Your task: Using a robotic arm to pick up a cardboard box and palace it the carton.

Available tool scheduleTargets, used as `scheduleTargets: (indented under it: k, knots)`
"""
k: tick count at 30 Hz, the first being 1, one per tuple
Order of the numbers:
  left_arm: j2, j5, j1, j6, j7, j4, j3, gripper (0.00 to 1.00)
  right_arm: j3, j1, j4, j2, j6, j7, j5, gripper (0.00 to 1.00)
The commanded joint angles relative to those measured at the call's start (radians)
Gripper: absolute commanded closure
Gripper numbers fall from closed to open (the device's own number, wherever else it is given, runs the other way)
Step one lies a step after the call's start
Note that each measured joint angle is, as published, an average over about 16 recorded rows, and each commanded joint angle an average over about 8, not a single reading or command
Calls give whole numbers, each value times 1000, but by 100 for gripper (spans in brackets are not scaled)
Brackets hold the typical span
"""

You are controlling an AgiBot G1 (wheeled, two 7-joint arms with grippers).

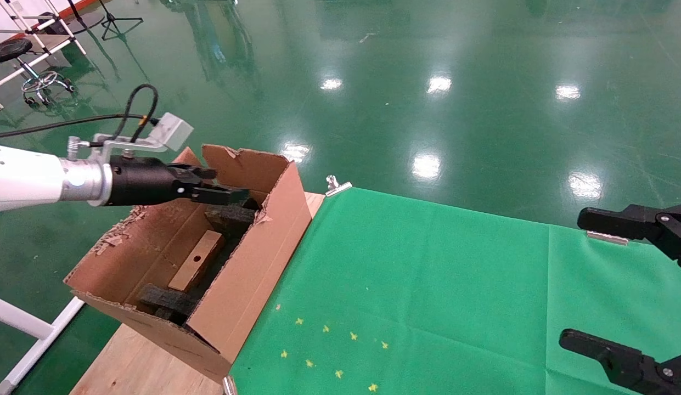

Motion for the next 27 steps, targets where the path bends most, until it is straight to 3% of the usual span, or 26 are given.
scheduleTargets:
  k: [1, 27]
  knots:
    - [0, -25, 22, 14, 11, -31, -20, 0, 0, 0, 0, 0, 0, 0, 0, 0]
    - [-7, -351, 311, 190, 155, -435, -282, 0, 0, 0, 0, 0, 0, 0, 0, 0]
